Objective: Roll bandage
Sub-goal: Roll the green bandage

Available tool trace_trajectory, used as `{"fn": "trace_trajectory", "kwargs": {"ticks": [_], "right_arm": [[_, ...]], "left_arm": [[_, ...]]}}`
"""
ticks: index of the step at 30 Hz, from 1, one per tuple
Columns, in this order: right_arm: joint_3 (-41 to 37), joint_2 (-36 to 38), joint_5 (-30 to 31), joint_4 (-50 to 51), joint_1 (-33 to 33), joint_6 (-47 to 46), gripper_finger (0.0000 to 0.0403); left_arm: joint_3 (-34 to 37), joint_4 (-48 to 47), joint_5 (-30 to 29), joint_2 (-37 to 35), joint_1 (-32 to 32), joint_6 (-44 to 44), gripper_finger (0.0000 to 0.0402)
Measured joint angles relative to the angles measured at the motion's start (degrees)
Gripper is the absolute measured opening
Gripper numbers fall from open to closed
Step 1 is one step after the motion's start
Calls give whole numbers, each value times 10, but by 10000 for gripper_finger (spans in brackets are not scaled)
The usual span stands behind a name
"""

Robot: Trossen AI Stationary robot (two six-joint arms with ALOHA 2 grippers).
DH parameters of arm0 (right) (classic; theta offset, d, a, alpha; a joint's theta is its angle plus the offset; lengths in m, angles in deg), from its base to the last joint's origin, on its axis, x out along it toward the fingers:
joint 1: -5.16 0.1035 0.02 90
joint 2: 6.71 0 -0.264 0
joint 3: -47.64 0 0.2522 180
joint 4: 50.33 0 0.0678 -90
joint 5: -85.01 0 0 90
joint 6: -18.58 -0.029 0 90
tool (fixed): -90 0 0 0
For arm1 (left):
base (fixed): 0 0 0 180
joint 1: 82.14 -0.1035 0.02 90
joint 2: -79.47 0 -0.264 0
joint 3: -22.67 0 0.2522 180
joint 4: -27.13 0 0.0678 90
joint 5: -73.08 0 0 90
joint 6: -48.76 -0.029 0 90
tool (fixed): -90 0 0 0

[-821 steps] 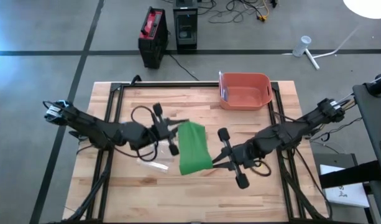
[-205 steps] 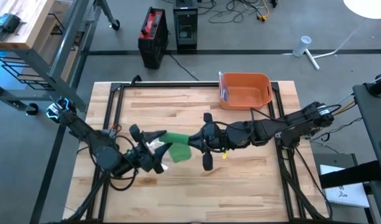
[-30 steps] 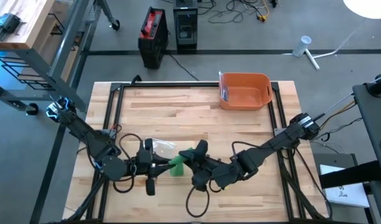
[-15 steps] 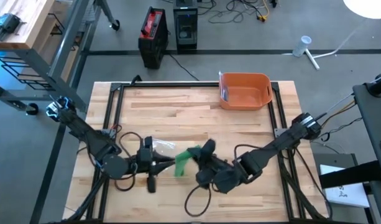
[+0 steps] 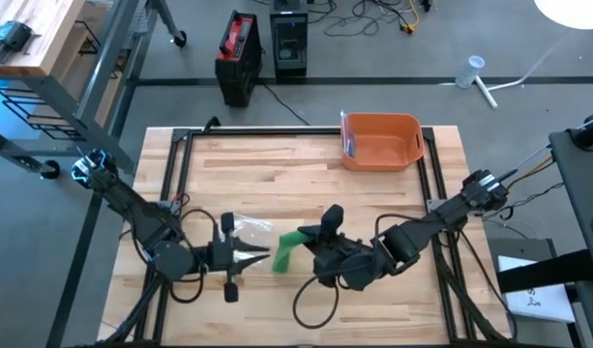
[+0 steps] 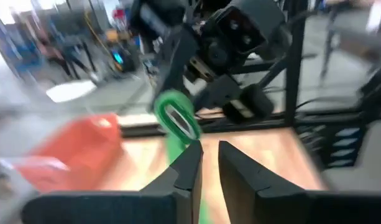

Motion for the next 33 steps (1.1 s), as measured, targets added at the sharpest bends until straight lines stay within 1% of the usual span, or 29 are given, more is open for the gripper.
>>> {"fn": "trace_trajectory", "kwargs": {"ticks": [2, 4, 6, 9, 11, 14, 16, 17, 19, 21, 25, 27, 30, 33], "right_arm": [[0, 0, -24, 2, -10, -40, 102], [0, 0, -63, 15, -22, -83, 105], [0, 0, -109, 29, -35, -126, 110], [0, 0, -169, 49, -55, -179, 119], [0, 0, -197, 62, -68, -196, 122], [0, -1, -213, 60, -82, -202, 122], [0, -1, -217, 59, -85, -202, 117], [0, -1, -217, 60, -87, -202, 114], [0, -1, -219, 65, -87, -201, 107], [0, -1, -218, 72, -87, -201, 102], [0, -1, -218, 85, -88, -211, 97], [0, -1, -220, 85, -89, -212, 99], [0, -1, -223, 84, -93, -219, 105], [-1, -2, -248, 95, -98, -228, 106]], "left_arm": [[0, 9, -20, 0, 0, -83, 57], [0, 15, -40, 0, -3, -156, 77], [0, 21, -45, 0, -9, -199, 101], [0, 28, -44, 0, -20, -223, 146], [0, 29, -33, 5, -31, -229, 179], [0, 26, -10, 22, -54, -230, 226], [0, 26, 21, 37, -72, -218, 248], [-1, 22, 24, 43, -80, -206, 254], [-13, -5, 24, 53, -96, -171, 260], [-38, -59, 28, 56, -110, -138, 260], [-103, -196, 84, 80, -130, -84, 243], [-136, -251, 99, 100, -136, -75, 231], [-182, -320, 101, 134, -146, -74, 214], [-218, -370, 96, 167, -152, -73, 199]]}}
